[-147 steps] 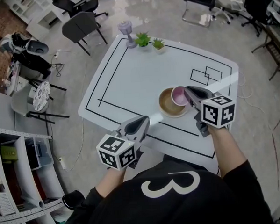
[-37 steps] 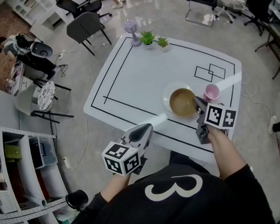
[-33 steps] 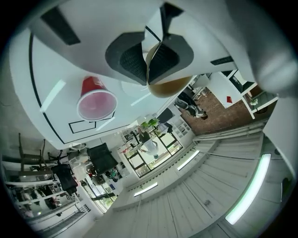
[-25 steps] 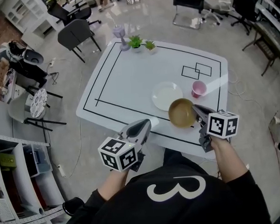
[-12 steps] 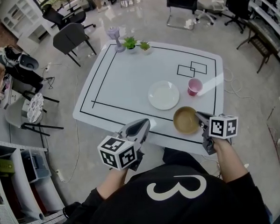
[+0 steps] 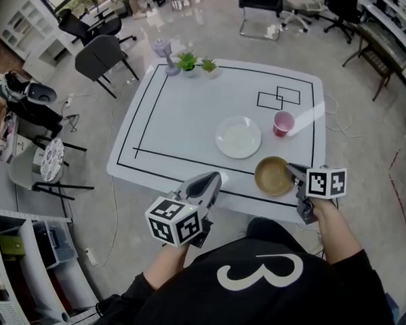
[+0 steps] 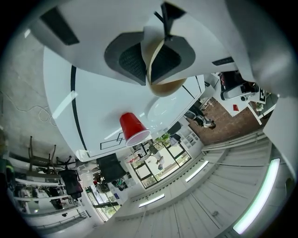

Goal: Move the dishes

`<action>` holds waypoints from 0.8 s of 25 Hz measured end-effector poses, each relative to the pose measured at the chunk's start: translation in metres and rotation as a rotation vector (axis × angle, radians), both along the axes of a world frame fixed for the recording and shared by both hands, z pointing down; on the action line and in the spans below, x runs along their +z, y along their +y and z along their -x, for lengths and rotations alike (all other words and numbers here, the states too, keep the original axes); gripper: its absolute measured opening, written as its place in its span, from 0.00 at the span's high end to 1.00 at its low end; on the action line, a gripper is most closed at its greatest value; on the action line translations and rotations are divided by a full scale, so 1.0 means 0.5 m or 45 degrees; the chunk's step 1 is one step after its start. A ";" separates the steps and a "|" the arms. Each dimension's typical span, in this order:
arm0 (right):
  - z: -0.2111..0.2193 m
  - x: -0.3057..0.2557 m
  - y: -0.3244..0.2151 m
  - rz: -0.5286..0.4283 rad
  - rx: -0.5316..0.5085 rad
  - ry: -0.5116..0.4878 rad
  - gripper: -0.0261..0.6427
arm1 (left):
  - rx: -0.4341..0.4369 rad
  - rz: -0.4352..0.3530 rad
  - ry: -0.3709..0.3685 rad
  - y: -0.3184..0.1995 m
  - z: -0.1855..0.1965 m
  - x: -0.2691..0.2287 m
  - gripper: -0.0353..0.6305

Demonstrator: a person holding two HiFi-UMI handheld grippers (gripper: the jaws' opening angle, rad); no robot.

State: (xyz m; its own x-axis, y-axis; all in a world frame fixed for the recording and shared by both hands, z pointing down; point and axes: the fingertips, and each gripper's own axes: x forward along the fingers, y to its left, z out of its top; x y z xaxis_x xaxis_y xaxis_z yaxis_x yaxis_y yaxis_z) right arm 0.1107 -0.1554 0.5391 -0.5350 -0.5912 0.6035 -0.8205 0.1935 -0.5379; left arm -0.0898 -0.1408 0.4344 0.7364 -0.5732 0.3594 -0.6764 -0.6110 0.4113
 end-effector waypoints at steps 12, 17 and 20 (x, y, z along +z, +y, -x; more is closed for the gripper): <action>-0.002 -0.132 -0.008 -0.371 -0.116 -0.089 0.59 | -0.060 -0.028 0.026 0.023 -0.022 -0.026 0.94; -0.011 -0.235 0.051 -0.558 -0.224 -0.069 0.73 | -0.053 -0.071 0.059 0.063 -0.078 -0.084 0.94; -0.023 -0.294 0.094 -0.654 -0.278 -0.053 0.86 | -0.030 -0.116 0.078 0.098 -0.117 -0.130 0.94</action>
State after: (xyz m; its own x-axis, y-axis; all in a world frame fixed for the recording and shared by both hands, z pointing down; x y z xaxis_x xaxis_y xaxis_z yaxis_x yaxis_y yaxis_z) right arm 0.1223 -0.1083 0.3919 -0.6953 -0.6765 0.2425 -0.7120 0.6025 -0.3606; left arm -0.0312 -0.0916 0.3692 0.7410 -0.6192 0.2597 -0.6666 -0.6319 0.3954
